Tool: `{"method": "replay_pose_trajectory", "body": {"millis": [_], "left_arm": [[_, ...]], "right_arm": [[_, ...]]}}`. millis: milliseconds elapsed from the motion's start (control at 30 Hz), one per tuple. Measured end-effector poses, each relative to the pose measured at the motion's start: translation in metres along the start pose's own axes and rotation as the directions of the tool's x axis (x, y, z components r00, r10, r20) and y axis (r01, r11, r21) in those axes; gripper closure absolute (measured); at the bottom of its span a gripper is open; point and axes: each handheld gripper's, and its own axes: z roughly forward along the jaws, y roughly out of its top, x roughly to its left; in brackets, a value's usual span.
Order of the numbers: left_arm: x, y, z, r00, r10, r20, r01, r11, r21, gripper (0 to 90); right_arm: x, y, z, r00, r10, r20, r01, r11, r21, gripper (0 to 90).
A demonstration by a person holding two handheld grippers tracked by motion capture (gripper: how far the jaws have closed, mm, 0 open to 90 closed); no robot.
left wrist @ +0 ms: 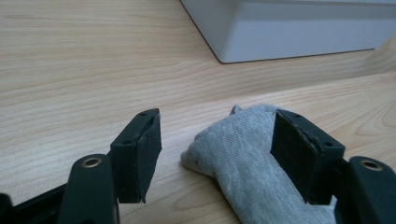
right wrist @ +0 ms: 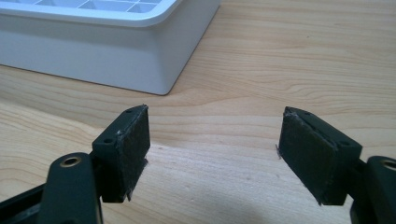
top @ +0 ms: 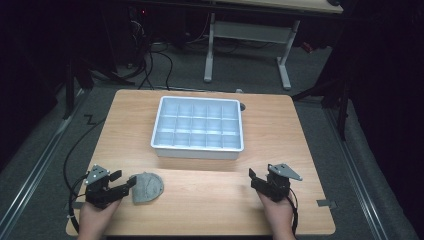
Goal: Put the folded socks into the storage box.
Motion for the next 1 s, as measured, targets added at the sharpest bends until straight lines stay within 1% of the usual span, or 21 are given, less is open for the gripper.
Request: {"method": "replay_pose_trajectory", "body": {"millis": [100,133,200,233,267,300,367,533,633,733,767,800,900,933,967,1000], "left_arm": [[-0.001,0.000,0.001,1.0000,-0.001,0.004,0.001,1.0000,0.004,34.0],[-0.001,0.000,0.002,1.0000,-0.002,0.006,0.002,1.0000,0.002,34.2],[-0.003,0.000,0.005,0.9999,-0.009,0.011,0.009,1.0000,-0.004,34.6],[-0.003,0.000,0.005,0.9999,-0.009,0.011,0.009,1.0000,-0.004,34.9],[-0.003,-0.001,0.007,0.9999,-0.008,0.009,0.008,1.0000,0.004,35.0],[-0.003,-0.001,0.007,0.9999,-0.008,0.009,0.008,1.0000,0.004,35.0],[-0.003,-0.002,0.007,1.0000,-0.004,0.008,0.004,1.0000,0.009,35.0],[-0.003,-0.002,0.005,1.0000,0.002,0.006,-0.002,1.0000,0.008,35.8],[-0.002,-0.003,0.004,1.0000,0.009,0.003,-0.009,0.9999,0.006,36.0],[-0.002,-0.005,0.004,0.9998,0.018,-0.006,-0.018,0.9998,0.004,35.2],[-0.002,-0.006,0.005,0.9998,0.016,-0.014,-0.016,0.9999,0.001,33.2],[-0.002,-0.006,0.005,0.9998,0.016,-0.014,-0.016,0.9999,0.001,31.8],[-0.002,-0.005,0.005,0.9998,0.014,-0.012,-0.014,0.9999,0.006,31.9],[-0.003,-0.005,0.004,0.9998,0.018,-0.010,-0.018,0.9998,0.007,32.1],[-0.003,-0.004,0.003,0.9997,0.022,-0.007,-0.022,0.9997,0.007,32.5],[-0.003,-0.004,0.003,0.9997,0.024,-0.001,-0.024,0.9997,0.008,32.5]], "right_arm": [[-0.001,-0.002,-0.002,0.9999,-0.006,0.008,0.006,1.000,0.002,25.2],[-0.004,-0.006,-0.003,0.9999,-0.005,0.014,0.004,1.000,0.011,25.7],[-0.009,-0.008,-0.005,0.9998,0.003,0.017,-0.004,1.000,0.010,26.2],[-0.009,-0.008,-0.005,0.9998,0.003,0.017,-0.004,1.000,0.010,26.2],[-0.012,-0.008,-0.007,0.9996,0.017,0.020,-0.017,1.000,0.001,26.6],[-0.013,-0.008,-0.007,0.9995,0.021,0.022,-0.021,1.000,-0.001,26.7],[-0.013,-0.008,-0.008,0.9995,0.022,0.022,-0.022,1.000,-0.003,26.8],[-0.013,-0.008,-0.004,0.9998,0.007,0.016,-0.007,1.000,0.004,28.1],[-0.012,-0.007,-0.003,1.0000,-0.001,0.010,0.001,1.000,-0.003,28.1],[-0.010,-0.006,-0.003,0.9999,-0.013,0.004,0.013,1.000,-0.014,28.1],[-0.008,-0.006,-0.003,0.9998,-0.022,0.004,0.022,1.000,-0.015,28.1],[-0.008,-0.006,-0.003,0.9998,-0.022,0.004,0.022,1.000,-0.015,28.1],[-0.005,-0.006,-0.001,0.9992,-0.040,-0.004,0.040,0.999,-0.013,27.1],[-0.004,-0.004,-0.001,0.9986,-0.053,-0.006,0.053,0.998,-0.013,26.9],[-0.003,-0.001,-0.002,0.9964,-0.085,0.002,0.085,0.996,-0.003,26.5],[-0.003,0.000,-0.002,0.9951,-0.098,0.007,0.098,0.995,0.009,26.3]]}}
